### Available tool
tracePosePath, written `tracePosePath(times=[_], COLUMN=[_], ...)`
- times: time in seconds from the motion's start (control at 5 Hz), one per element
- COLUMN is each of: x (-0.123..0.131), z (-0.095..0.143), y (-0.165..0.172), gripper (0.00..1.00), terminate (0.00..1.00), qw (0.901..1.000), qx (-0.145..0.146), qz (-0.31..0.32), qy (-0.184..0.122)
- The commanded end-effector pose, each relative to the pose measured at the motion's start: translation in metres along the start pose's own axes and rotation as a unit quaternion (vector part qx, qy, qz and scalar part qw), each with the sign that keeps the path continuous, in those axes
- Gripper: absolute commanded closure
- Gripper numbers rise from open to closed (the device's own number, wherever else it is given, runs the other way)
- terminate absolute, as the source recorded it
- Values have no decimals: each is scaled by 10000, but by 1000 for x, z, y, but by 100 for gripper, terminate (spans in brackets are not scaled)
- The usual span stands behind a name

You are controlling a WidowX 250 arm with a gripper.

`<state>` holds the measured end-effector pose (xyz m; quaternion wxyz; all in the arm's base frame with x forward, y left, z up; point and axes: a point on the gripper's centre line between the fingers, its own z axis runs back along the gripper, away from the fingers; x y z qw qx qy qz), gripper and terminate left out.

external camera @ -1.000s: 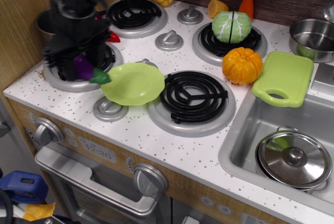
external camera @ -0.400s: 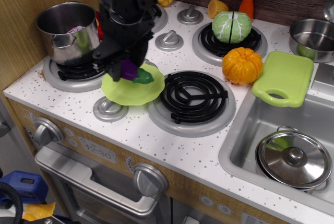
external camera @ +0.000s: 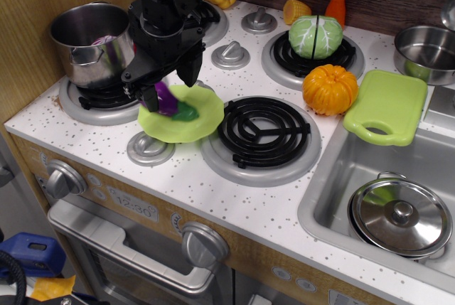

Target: Put eggplant on plate

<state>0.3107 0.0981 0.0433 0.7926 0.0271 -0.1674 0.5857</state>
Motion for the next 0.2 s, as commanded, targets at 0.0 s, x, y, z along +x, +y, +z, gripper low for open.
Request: tracePosePath(times=[0.0], x=[6], z=[7], y=[-3], gripper=[0], terminate=[100], qw=[9999], qx=[-115], qz=[51], qy=[-72])
